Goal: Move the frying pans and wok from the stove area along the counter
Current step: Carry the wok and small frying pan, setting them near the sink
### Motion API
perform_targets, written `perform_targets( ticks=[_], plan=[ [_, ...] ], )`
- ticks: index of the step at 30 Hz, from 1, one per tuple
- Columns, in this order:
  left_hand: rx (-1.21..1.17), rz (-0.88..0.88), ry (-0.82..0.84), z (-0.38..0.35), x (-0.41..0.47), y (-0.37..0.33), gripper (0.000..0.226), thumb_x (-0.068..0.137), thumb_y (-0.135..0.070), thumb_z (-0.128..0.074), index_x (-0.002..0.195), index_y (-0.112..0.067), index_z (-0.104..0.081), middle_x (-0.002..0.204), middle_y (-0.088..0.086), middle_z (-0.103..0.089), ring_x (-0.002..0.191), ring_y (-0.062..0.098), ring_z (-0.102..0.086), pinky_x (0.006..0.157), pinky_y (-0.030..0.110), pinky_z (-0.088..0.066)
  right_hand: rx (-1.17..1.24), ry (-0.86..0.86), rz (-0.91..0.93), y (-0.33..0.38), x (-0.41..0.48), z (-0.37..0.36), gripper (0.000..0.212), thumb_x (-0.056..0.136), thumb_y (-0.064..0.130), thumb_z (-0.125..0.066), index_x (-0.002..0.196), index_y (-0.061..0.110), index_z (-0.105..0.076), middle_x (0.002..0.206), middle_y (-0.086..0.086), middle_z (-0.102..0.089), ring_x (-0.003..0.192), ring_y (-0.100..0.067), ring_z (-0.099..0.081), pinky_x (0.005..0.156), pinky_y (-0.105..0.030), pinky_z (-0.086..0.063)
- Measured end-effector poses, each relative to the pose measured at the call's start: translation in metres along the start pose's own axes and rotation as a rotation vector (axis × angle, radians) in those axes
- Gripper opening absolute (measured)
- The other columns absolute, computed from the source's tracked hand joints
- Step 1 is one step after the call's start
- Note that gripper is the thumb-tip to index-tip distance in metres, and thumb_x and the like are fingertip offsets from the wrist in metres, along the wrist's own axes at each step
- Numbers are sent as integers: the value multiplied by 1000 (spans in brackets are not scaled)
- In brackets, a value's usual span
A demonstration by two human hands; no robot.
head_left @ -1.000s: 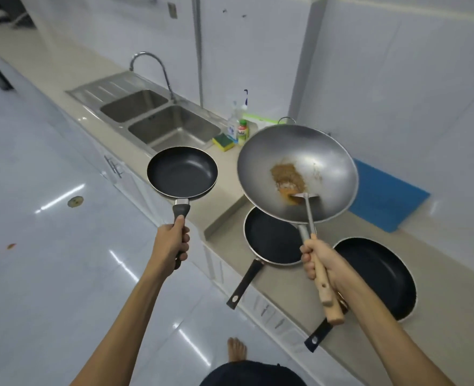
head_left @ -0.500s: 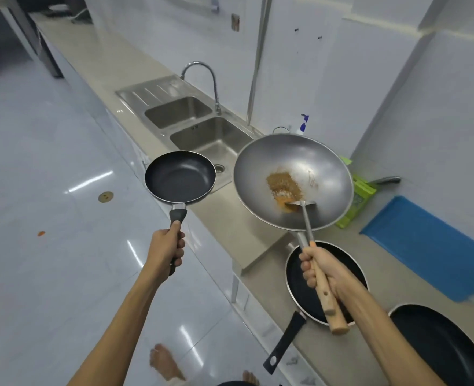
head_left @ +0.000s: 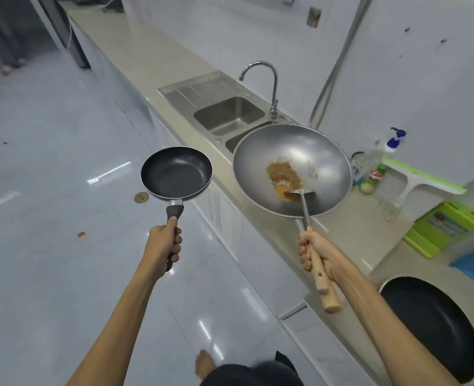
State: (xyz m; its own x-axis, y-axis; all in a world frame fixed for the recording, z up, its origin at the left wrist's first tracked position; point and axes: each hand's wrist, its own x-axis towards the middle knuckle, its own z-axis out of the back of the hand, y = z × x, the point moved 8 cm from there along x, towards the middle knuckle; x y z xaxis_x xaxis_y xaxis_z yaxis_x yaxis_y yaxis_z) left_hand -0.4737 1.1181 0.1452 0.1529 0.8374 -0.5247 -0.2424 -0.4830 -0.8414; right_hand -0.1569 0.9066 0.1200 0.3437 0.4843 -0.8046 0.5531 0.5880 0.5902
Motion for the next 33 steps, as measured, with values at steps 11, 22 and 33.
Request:
perform_targets(
  ticks=[11, 22, 33],
  plan=[
    [-28, 38, -86, 108, 140, -49, 36, 99, -42, -49, 80, -12, -56, 57, -2, -48, 35, 8, -36, 33, 18, -30, -106, 51, -10, 85, 91, -169, 23, 86, 13, -45, 64, 19, -44, 44, 3, -43, 29, -8, -35, 28, -16, -30],
    [-80, 38, -121, 146, 335, -157, 33, 95, -41, -49, 77, -14, -56, 53, -5, -47, 37, 10, -36, 39, 22, -29, -151, 141, 7, 252, 222, -318, 26, 90, 16, -46, 64, 18, -46, 45, 4, -44, 29, -8, -37, 28, -16, -32],
    [-97, 47, -188, 223, 510, -246, 33, 99, -37, -51, 80, -11, -57, 57, 0, -48, 35, 10, -38, 36, 19, -33, -162, 101, -31, 373, 323, -465, 20, 83, 10, -47, 65, 18, -45, 48, 4, -44, 30, -7, -37, 28, -16, -33]
  ],
)
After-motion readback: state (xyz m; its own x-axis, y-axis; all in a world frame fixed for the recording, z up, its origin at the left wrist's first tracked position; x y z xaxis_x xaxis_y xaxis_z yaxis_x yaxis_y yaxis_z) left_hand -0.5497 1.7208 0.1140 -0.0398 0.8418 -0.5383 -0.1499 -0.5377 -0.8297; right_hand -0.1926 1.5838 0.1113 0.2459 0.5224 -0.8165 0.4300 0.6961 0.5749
